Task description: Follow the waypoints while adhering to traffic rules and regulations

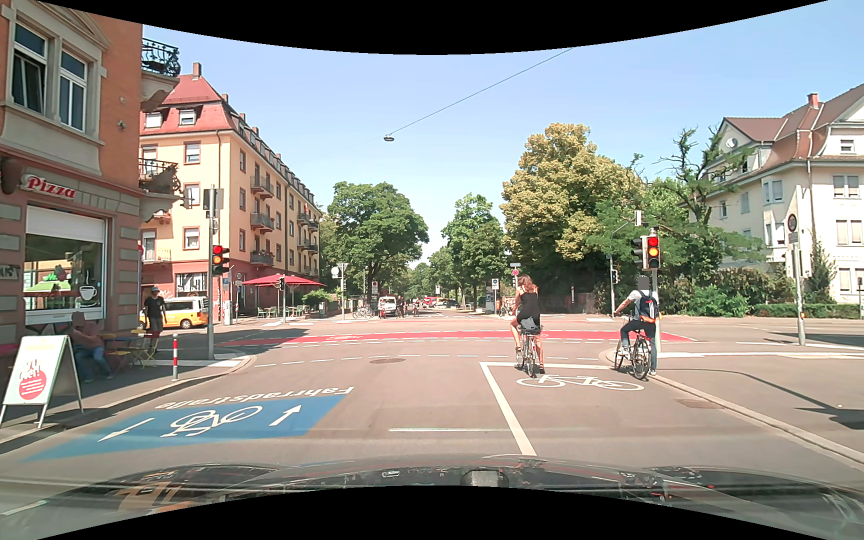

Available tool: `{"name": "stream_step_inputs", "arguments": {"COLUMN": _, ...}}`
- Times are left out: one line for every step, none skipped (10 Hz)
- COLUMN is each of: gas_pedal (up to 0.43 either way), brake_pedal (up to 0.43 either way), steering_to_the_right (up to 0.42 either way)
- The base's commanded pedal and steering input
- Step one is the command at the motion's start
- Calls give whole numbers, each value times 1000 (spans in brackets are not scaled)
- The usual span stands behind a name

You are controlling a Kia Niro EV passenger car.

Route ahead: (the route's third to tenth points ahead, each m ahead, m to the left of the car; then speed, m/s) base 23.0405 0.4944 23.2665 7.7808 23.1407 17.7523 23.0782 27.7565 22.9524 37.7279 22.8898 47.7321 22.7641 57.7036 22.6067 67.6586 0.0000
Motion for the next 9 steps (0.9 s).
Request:
{"name": "stream_step_inputs", "arguments": {"gas_pedal": 0, "brake_pedal": 244, "steering_to_the_right": 2}}
{"name": "stream_step_inputs", "arguments": {"gas_pedal": 0, "brake_pedal": 244, "steering_to_the_right": 2}}
{"name": "stream_step_inputs", "arguments": {"gas_pedal": 0, "brake_pedal": 244, "steering_to_the_right": 2}}
{"name": "stream_step_inputs", "arguments": {"gas_pedal": 0, "brake_pedal": 244, "steering_to_the_right": 2}}
{"name": "stream_step_inputs", "arguments": {"gas_pedal": 0, "brake_pedal": 232, "steering_to_the_right": 2}}
{"name": "stream_step_inputs", "arguments": {"gas_pedal": 0, "brake_pedal": 207, "steering_to_the_right": 2}}
{"name": "stream_step_inputs", "arguments": {"gas_pedal": 0, "brake_pedal": 98, "steering_to_the_right": 3}}
{"name": "stream_step_inputs", "arguments": {"gas_pedal": 0, "brake_pedal": 18, "steering_to_the_right": 4}}
{"name": "stream_step_inputs", "arguments": {"gas_pedal": 0, "brake_pedal": 0, "steering_to_the_right": 5}}
